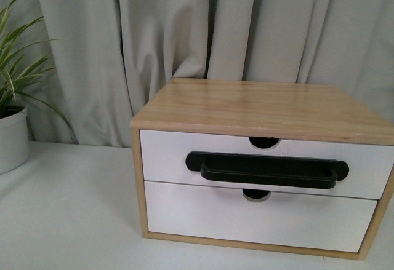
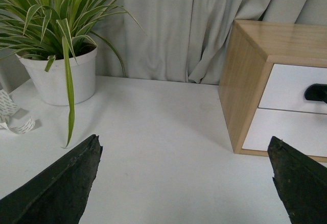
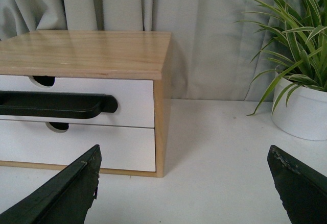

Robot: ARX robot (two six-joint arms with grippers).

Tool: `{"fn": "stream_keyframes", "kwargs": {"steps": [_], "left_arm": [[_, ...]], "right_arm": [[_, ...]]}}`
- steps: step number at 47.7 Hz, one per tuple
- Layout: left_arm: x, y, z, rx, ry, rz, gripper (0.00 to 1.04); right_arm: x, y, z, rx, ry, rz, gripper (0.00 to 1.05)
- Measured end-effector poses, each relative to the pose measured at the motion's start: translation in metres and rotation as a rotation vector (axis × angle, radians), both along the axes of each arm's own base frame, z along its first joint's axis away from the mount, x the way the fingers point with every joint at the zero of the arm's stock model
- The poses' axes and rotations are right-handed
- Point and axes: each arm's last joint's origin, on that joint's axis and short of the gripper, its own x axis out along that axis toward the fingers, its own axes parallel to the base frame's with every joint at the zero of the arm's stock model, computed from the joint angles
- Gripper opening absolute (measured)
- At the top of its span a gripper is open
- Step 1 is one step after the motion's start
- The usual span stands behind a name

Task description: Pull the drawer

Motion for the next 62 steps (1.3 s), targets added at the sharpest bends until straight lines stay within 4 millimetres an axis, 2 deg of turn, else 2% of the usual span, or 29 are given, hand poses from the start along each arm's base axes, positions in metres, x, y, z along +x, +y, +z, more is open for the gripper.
{"fn": "stream_keyframes", "kwargs": {"steps": [57,62], "left_arm": [[0.0000,0.0000,0.0000,0.000,0.000,0.000,0.98],[0.0012,-0.0017,0.0049,0.023,-0.046,-0.219,0.98]], "right_arm": [[0.0000,0.0000,0.0000,0.000,0.000,0.000,0.96],[0.0016,0.0001,-0.0035,0.114,0.128,0.172,0.96]]}}
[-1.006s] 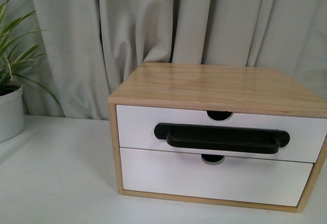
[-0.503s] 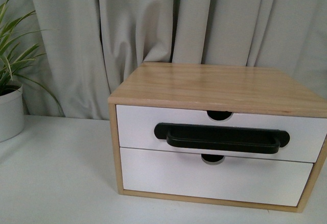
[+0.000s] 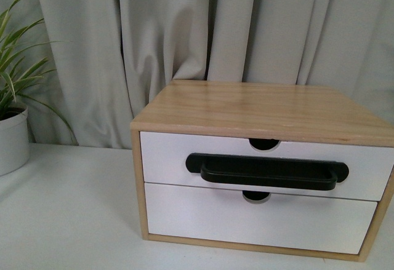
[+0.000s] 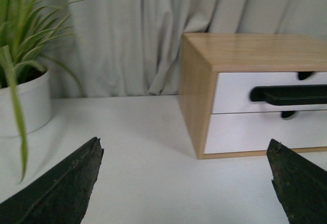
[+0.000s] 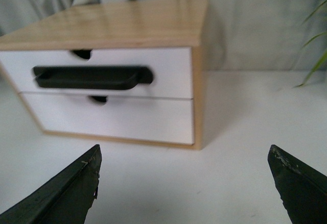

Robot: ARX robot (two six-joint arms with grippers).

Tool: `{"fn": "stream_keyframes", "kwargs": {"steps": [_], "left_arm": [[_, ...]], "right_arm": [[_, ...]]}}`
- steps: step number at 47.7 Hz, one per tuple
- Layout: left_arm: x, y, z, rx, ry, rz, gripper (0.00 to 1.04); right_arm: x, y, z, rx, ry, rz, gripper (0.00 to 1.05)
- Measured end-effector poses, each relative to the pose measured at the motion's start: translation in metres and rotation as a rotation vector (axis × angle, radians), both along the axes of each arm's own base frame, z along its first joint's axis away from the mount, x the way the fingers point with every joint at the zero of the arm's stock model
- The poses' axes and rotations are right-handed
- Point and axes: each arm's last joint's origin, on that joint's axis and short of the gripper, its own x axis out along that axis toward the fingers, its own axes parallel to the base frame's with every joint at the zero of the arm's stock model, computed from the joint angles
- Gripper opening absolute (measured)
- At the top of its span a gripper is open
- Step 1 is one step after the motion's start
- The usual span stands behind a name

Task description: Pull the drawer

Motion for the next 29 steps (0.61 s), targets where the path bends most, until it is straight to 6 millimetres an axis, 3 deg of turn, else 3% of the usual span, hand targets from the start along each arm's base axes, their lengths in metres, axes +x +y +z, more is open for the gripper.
{"fn": "stream_keyframes", "kwargs": {"steps": [7,12,29], "left_arm": [[0.009,-0.006,-0.004,0.051,0.078,-0.145,0.98],[0.019,-0.016,0.006,0.154,0.066,-0.264,0.98],[0.097,-0.038,0.022,0.552,0.136,-0.520,0.98]], "right_arm": [[0.005,0.002,0.005,0.027,0.045,0.128,0.96],[0.015,0.005,0.014,-0.074,0.075,0.236,0.96],[0.072,0.012,0.033,-0.501,0.120,0.467,0.96]]}}
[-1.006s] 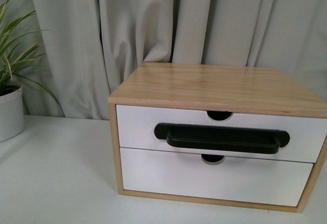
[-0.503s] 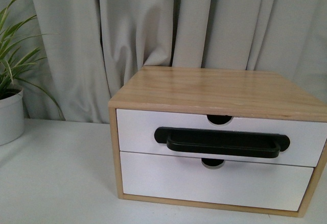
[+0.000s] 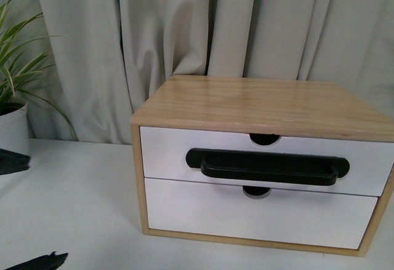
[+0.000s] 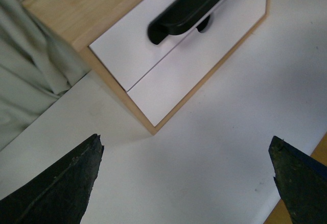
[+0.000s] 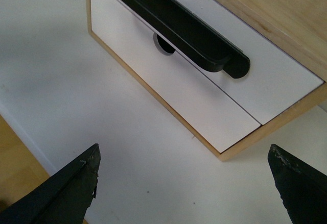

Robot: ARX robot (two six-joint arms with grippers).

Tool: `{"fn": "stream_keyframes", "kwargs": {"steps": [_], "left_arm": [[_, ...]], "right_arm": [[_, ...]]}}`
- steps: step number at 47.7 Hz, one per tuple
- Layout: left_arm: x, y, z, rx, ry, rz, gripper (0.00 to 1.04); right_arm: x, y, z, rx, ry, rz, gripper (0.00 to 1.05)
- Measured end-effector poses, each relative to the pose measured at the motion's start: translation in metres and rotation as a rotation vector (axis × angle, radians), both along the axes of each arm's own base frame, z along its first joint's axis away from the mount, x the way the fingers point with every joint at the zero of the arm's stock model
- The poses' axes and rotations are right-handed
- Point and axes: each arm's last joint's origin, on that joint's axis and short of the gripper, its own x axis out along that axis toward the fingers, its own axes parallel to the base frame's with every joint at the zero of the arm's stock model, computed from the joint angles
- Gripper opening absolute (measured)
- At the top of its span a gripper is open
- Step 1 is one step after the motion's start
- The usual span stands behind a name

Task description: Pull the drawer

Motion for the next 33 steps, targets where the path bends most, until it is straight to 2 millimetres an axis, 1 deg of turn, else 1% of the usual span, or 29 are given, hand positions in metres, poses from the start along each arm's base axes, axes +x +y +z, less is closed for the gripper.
{"fn": "stream_keyframes", "kwargs": {"steps": [5,10,19,25,33], "left_arm": [[0.022,-0.012,0.008,0.101,-0.011,-0.119,0.98],[0.033,-0.026,0.012,0.192,-0.027,-0.218,0.98],[0.045,-0.053,0.024,0.263,-0.072,-0.390,0.98],[0.053,-0.067,0.030,0.309,-0.094,-0.449,0.98],[0.066,-0.083,0.031,0.372,-0.078,-0.482,0.98]], "right_arm": [[0.012,0.003,0.007,-0.122,-0.003,0.075,0.96],[0.019,0.007,0.012,-0.236,-0.003,0.166,0.96],[0.030,0.015,0.014,-0.356,0.001,0.267,0.96],[0.038,0.021,0.015,-0.432,-0.014,0.304,0.96],[0.049,0.025,0.013,-0.484,-0.023,0.331,0.96]]}}
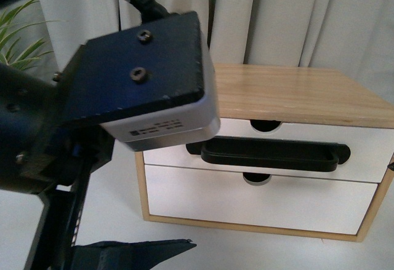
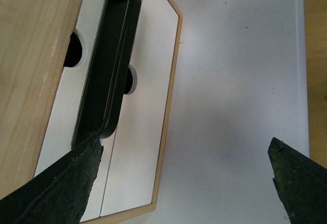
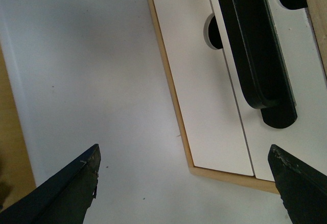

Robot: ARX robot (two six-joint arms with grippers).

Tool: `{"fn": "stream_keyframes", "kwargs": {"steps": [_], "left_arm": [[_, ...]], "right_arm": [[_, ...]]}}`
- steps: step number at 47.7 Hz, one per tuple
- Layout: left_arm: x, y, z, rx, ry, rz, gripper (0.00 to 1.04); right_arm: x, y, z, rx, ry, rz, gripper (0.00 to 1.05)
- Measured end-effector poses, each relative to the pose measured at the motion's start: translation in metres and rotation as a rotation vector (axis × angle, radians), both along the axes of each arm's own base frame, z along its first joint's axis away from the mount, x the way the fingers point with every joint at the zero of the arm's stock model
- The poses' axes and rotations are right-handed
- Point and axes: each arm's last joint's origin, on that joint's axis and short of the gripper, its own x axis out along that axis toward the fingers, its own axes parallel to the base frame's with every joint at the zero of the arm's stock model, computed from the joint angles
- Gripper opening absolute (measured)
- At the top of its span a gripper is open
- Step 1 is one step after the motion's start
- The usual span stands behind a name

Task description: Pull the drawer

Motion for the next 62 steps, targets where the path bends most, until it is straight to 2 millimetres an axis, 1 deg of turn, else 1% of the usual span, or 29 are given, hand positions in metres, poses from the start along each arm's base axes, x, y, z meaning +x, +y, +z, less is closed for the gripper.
{"fn": "stream_keyframes", "kwargs": {"steps": [16,28,37,46,62], "left_arm": [[0.026,-0.029,-0.002,0.079,-0.033,-0.043,0.98],[0.038,-0.043,-0.008,0.137,-0.025,-0.058,0.98],[0.049,-0.051,-0.013,0.176,-0.033,-0.051,0.98],[0.056,-0.056,-0.016,0.199,-0.029,-0.047,0.98],[0.062,-0.065,-0.027,0.251,-0.047,-0.047,0.98]], "right_arm": [[0.020,0.007,0.001,-0.025,-0.038,0.028,0.96],[0.033,0.011,-0.007,-0.030,-0.032,0.033,0.96],[0.036,0.010,-0.011,-0.022,-0.022,0.037,0.96],[0.037,0.007,-0.011,-0.015,-0.021,0.033,0.96],[0.037,0.007,-0.011,-0.004,-0.028,0.039,0.96]]}}
